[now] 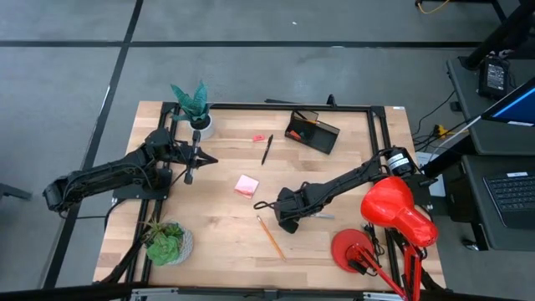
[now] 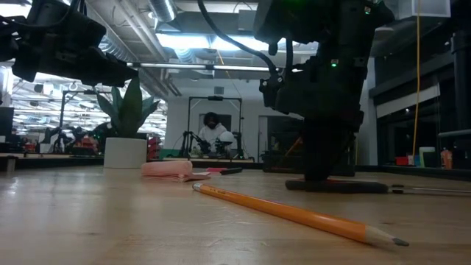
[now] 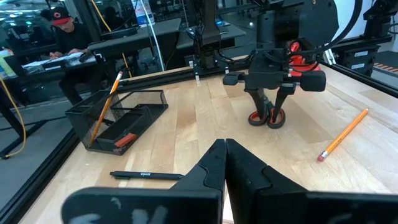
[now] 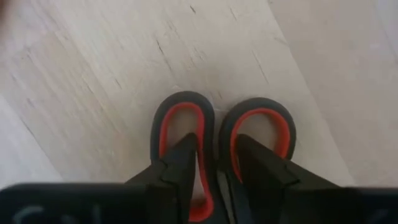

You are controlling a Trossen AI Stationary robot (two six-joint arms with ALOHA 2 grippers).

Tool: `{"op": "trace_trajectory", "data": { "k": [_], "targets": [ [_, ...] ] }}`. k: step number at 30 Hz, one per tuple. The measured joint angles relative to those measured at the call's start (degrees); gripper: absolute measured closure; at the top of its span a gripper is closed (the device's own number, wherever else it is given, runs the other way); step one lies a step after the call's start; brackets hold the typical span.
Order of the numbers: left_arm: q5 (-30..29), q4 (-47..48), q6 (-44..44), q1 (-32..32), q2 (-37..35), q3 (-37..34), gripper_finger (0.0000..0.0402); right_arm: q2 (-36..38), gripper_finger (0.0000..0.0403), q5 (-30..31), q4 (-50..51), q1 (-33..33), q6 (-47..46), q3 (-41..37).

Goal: Pick and place office supplies into organizer
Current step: Put the black scissors into the black desk organizer

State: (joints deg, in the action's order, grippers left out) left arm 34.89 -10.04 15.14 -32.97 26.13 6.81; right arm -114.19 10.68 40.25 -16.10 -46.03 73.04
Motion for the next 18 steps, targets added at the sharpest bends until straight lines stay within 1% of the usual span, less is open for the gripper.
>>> {"op": "trace_trajectory", "data": {
  "k": [7,10,15,18],
  "targets": [
    [0.0,0.0,0.0,0.0,0.0,0.0,0.0399,0.0,0.0336,0.2,0.3,0.0,0.1,0.0],
    [0.0,0.0,0.0,0.0,0.0,0.0,0.04,0.0,0.0339,0.4,0.4,0.1,0.1,0.0],
    [0.0,0.0,0.0,0.0,0.0,0.0,0.0398,0.0,0.0331,0.5,0.1,0.1,2.2,-0.1],
    [0.0,0.0,0.0,0.0,0.0,0.0,0.04,0.0,0.0338,0.6,0.0,0.1,3.2,-0.1]
  ]
}}
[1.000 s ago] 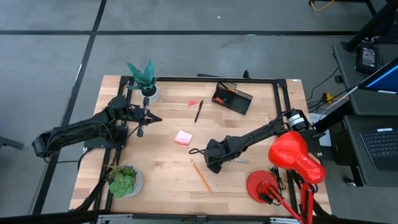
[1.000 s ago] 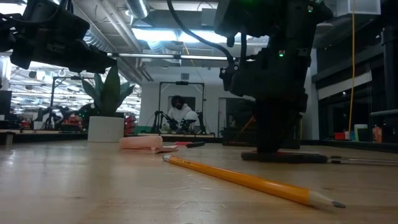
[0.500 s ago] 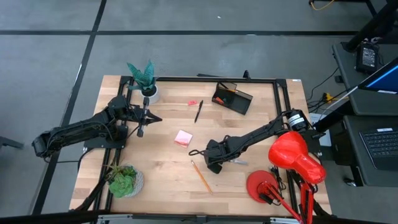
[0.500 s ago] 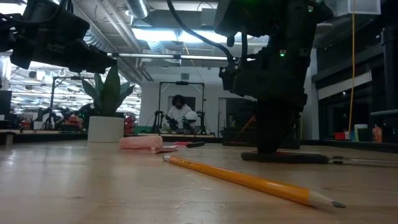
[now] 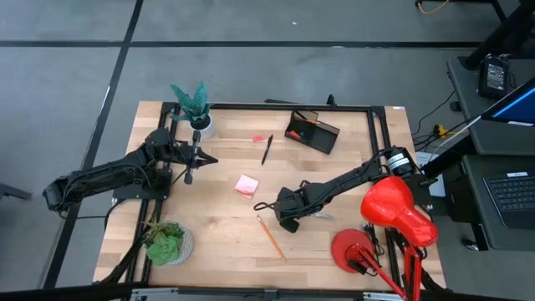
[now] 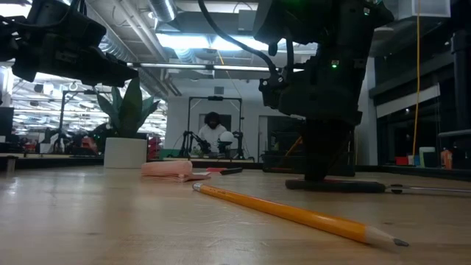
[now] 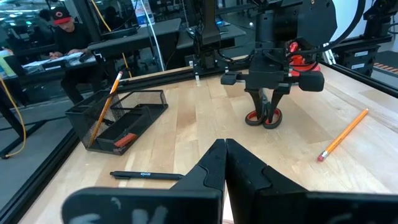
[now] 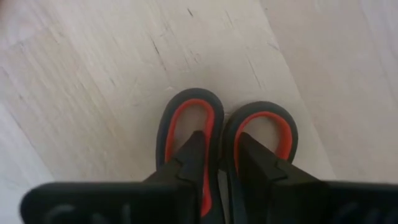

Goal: Pick and place office supplies into organizer
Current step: Put the black scissors into the black desk organizer

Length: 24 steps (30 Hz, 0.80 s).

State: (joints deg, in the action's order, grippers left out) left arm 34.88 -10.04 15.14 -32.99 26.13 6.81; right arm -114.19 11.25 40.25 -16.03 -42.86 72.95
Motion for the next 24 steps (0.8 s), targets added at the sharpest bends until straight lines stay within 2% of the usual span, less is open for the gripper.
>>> {"op": "trace_trajectory", "data": {
  "k": [11,24],
  "targets": [
    [0.0,0.0,0.0,0.0,0.0,0.0,0.0399,1.5,0.034,0.3,-2.8,0.1,1.6,-0.3],
    [0.0,0.0,0.0,0.0,0.0,0.0,0.04,7.8,0.0342,9.7,-3.3,-0.5,2.9,-0.2]
  ]
}}
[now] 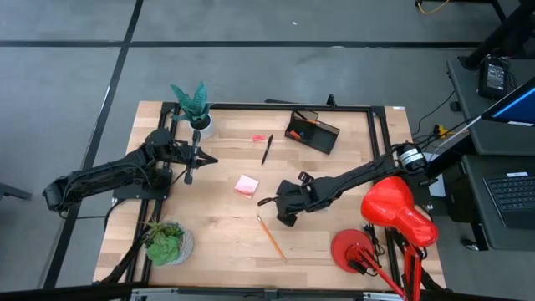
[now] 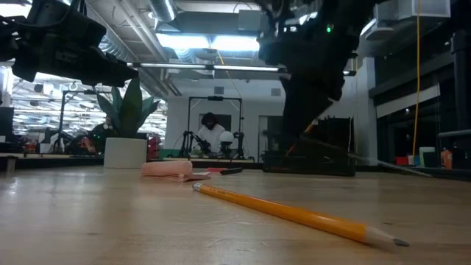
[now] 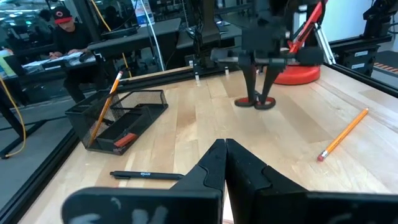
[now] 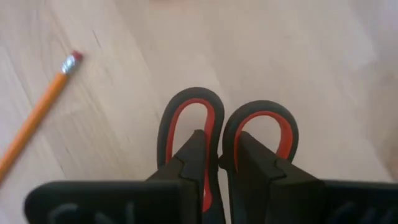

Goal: Pick and place office supplies into organizer
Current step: Put the black scissors into the black desk organizer

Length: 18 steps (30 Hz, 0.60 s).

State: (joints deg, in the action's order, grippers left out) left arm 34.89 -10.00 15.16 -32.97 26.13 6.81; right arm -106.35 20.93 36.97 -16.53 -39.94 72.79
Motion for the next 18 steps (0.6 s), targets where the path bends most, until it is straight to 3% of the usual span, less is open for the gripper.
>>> {"op": "trace_trajectory", "data": {
  "k": [13,18],
  "targets": [
    [0.0,0.3,0.0,0.0,0.0,0.0,0.0399,7.9,0.0343,21.8,0.2,-4.7,0.6,0.0],
    [0.0,0.4,0.0,0.0,0.0,0.0,0.04,10.3,0.034,25.1,-1.2,-4.6,3.3,0.1]
  ]
}}
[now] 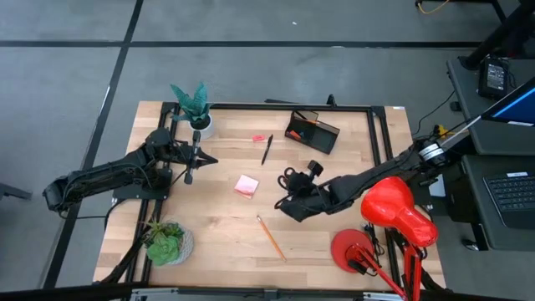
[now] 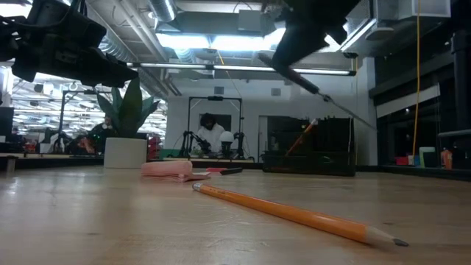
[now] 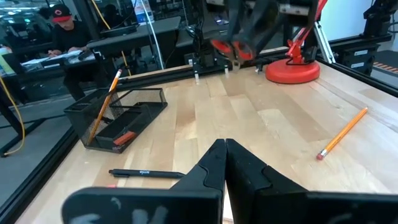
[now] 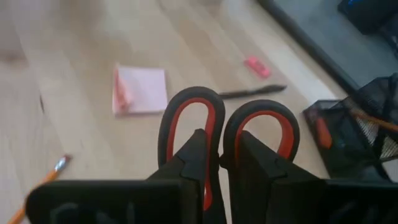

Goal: Pick and place office supplies into organizer
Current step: Put the black scissors into the black desk organizer

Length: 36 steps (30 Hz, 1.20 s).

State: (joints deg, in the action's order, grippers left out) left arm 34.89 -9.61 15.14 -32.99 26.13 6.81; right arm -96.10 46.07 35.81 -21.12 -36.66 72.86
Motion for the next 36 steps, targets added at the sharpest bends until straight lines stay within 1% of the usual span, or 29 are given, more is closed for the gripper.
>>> {"op": "trace_trajectory", "data": {
  "k": [4,9,14,16,21,25,29,36],
  "targets": [
    [0.0,0.0,0.0,0.0,0.0,0.0,0.0399,1.5,0.0343,1.0,-4.2,1.6,5.4,0.0],
    [0.0,0.4,0.0,0.0,0.0,0.0,0.04,2.6,0.0342,1.0,-11.0,4.7,14.3,0.1],
    [0.0,0.5,0.0,0.0,0.0,0.0,0.0399,3.6,0.0344,-0.8,-17.2,8.7,21.0,0.0],
    [0.0,0.5,0.0,0.0,0.0,0.0,0.04,4.1,0.0343,-2.8,-21.8,10.3,24.3,-1.1],
    [0.0,0.6,0.0,0.0,0.0,0.0,0.0399,6.2,0.0344,-11.4,-37.0,15.6,32.3,-7.6],
    [0.1,0.5,-0.3,0.0,0.0,0.0,0.04,9.6,0.0344,-11.4,-44.3,19.5,36.3,-13.2],
    [0.2,0.5,-0.4,0.0,0.0,0.0,0.0399,13.1,0.0344,-11.9,-52.2,22.1,41.6,-18.1],
    [0.0,0.5,-0.4,0.0,0.0,0.0,0.0399,14.3,0.0344,-12.4,-70.3,26.7,49.0,-26.9]
  ]
}}
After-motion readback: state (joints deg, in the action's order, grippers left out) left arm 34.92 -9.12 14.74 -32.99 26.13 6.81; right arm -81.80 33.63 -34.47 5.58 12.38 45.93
